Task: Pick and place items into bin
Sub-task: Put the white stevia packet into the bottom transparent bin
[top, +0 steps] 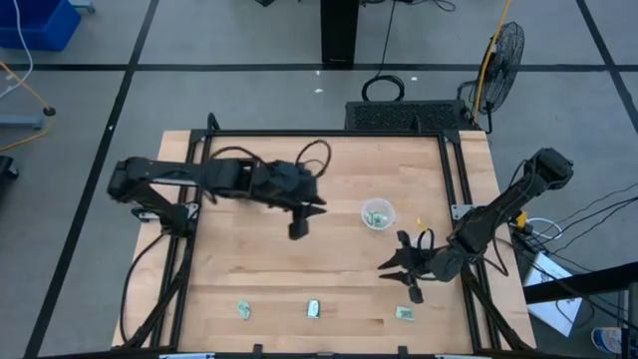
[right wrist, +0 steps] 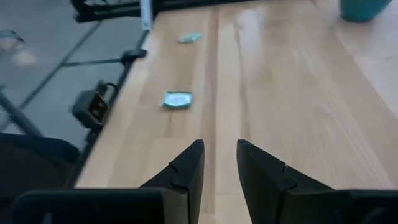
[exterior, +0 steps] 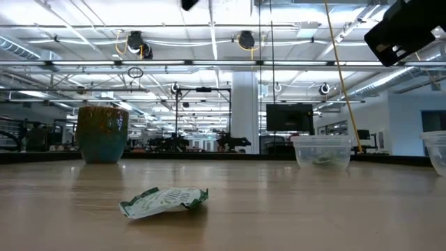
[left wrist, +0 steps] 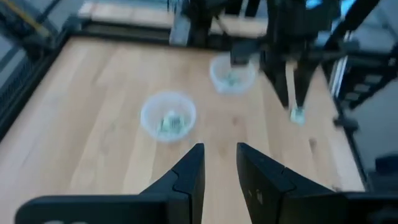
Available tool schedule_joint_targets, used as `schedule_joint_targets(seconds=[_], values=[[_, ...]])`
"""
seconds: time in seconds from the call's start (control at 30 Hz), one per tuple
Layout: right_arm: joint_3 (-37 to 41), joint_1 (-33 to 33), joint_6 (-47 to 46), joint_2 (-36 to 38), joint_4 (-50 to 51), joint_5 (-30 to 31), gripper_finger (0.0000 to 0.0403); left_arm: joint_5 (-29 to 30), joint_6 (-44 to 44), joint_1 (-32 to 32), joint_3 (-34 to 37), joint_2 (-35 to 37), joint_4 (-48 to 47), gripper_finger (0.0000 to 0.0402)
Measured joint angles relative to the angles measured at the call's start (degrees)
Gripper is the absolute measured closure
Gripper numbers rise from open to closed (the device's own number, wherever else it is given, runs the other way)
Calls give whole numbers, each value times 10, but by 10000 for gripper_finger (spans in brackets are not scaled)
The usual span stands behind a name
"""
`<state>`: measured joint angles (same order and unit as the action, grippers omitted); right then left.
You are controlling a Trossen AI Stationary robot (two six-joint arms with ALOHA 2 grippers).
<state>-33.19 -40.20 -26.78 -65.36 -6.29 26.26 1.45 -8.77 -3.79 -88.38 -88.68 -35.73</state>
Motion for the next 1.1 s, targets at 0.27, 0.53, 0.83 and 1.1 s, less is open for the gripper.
schedule_joint_targets(seconds=[0.27,0.53,0.83,1.1], values=[[-97,5,39,-67,59,7,314,115,-57,-91,1,7,-92,305],[-247,-1,-129,-171,347,-69,314,231,-82,-195,1,6,-109,305],[-250,-48,-279,-329,343,-308,345,391,-159,-272,57,3,-123,305],[-250,-65,-340,-329,354,-291,370,412,-227,-282,118,4,-121,305]])
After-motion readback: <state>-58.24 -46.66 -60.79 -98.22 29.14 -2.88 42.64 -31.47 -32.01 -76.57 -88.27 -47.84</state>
